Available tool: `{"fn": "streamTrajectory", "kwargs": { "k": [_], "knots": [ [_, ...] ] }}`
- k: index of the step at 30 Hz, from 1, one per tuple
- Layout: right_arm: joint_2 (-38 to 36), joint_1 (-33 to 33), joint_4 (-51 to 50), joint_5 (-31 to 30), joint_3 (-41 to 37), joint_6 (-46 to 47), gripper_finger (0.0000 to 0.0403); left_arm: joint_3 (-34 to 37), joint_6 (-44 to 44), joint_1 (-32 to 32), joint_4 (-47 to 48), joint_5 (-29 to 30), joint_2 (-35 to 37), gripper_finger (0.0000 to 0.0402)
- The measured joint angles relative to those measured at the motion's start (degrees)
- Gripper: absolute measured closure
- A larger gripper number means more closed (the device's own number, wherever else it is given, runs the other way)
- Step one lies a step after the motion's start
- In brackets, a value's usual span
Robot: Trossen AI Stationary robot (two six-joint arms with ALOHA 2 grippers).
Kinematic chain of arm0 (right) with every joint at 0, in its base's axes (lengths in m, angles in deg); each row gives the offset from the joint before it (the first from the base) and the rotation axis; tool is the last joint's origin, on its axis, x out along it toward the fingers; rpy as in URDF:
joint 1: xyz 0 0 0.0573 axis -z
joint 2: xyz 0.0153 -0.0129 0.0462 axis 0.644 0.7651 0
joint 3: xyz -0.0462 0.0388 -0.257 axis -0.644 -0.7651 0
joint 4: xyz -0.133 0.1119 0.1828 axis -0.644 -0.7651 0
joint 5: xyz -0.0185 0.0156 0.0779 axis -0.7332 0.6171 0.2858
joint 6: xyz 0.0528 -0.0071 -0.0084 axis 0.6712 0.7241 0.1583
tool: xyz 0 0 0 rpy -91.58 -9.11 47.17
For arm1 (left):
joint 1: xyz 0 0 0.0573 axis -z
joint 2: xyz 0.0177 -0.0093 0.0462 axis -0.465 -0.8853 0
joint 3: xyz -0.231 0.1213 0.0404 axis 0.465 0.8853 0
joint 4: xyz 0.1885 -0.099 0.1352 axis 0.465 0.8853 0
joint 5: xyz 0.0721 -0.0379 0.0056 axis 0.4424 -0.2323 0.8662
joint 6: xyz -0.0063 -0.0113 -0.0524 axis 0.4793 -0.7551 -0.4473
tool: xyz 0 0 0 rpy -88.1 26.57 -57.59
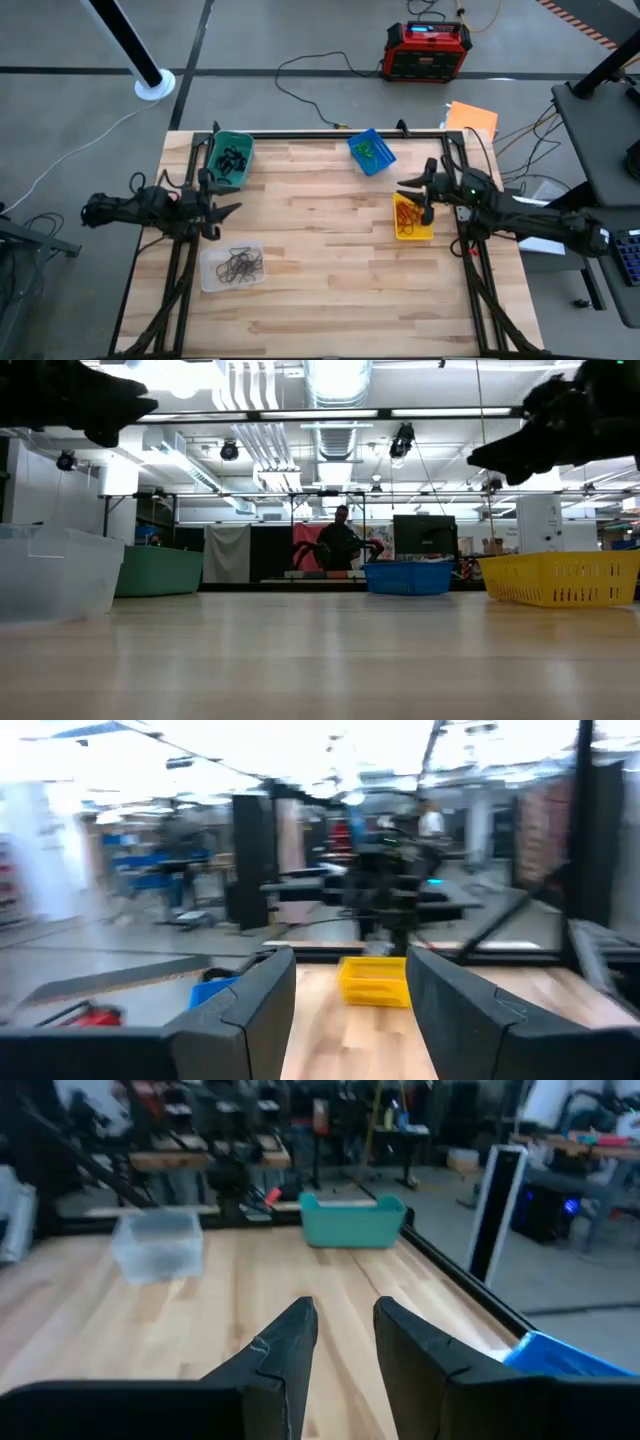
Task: Sort rubber bands into baskets
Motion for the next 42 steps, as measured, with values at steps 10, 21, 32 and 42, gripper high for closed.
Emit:
{"fn": "streamTrajectory", "kwargs": {
  "k": [10, 21, 32, 42],
  "knots": [
    [-19.4, -0.1, 1.1, 10.4, -7.9, 3.3, 0.0327, 8.9, -0.1, -0.1, -14.5, -4.1, -0.1, 0.0226],
    [-18.5, -0.1, -0.4, 11.2, -7.9, -0.5, 0.0355, 8.9, -11.5, -0.3, -8.1, 3.7, -1.1, 0.0226],
    [-17.1, -0.1, -4.2, 11.1, -8.0, 8.0, 0.0359, 8.9, -14.0, -0.3, -8.0, 3.7, -3.3, 0.0226],
    [-16.6, -0.1, -4.3, 11.1, -8.0, 9.0, 0.0360, 8.9, -14.0, -0.3, -8.0, 3.7, -4.8, 0.0226]
  ]
}}
